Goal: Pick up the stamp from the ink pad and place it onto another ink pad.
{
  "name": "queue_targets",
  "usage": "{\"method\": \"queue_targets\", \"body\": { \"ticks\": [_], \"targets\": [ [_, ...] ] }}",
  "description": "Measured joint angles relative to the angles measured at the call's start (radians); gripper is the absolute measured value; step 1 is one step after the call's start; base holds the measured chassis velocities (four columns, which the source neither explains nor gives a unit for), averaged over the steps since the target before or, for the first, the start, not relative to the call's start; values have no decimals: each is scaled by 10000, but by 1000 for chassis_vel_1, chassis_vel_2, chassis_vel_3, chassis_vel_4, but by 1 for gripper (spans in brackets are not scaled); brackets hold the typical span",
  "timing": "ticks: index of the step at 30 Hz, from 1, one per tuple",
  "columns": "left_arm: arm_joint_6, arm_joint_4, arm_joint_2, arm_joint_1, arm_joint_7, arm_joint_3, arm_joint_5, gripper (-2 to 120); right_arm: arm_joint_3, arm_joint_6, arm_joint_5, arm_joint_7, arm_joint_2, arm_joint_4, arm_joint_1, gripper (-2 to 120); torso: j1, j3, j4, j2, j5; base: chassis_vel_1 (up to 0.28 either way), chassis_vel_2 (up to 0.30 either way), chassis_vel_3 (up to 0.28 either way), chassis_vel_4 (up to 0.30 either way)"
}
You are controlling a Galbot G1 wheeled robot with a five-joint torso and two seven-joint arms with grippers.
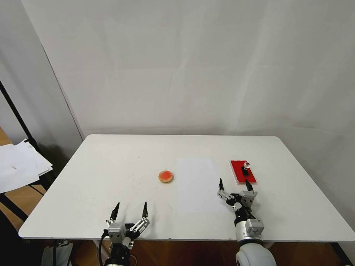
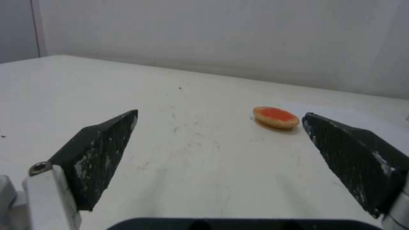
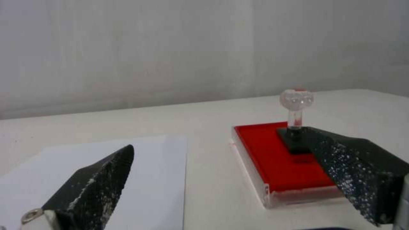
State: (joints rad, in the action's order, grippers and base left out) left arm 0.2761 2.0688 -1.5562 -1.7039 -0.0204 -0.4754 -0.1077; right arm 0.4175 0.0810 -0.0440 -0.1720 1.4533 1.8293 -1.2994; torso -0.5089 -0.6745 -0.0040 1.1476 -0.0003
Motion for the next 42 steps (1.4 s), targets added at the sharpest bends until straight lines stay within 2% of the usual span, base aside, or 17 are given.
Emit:
{"method": "queue_targets", "body": {
  "ticks": [9, 28, 38, 42],
  "targets": [
    [0, 0, 0, 0, 0, 0, 0, 102, 381, -60, -322, 8, -128, -424, 794, 100, -5, 0, 6, -1, 5, 0, 0, 0, 0],
    [0, 0, 0, 0, 0, 0, 0, 102, 620, -908, -744, -110, -650, -128, 959, 100, -3, 0, 4, -1, 0, 0, 0, 0, 0],
    [0, 0, 0, 0, 0, 0, 0, 102, 493, -1076, -806, -59, -669, -156, 1121, 100, -2, 0, 4, 0, 2, 0, 0, 0, 0],
    [0, 0, 0, 0, 0, 0, 0, 102, 333, -1414, -866, -59, -613, -283, 1453, 100, -3, 0, 5, -1, 2, 0, 0, 0, 0]
  ]
}}
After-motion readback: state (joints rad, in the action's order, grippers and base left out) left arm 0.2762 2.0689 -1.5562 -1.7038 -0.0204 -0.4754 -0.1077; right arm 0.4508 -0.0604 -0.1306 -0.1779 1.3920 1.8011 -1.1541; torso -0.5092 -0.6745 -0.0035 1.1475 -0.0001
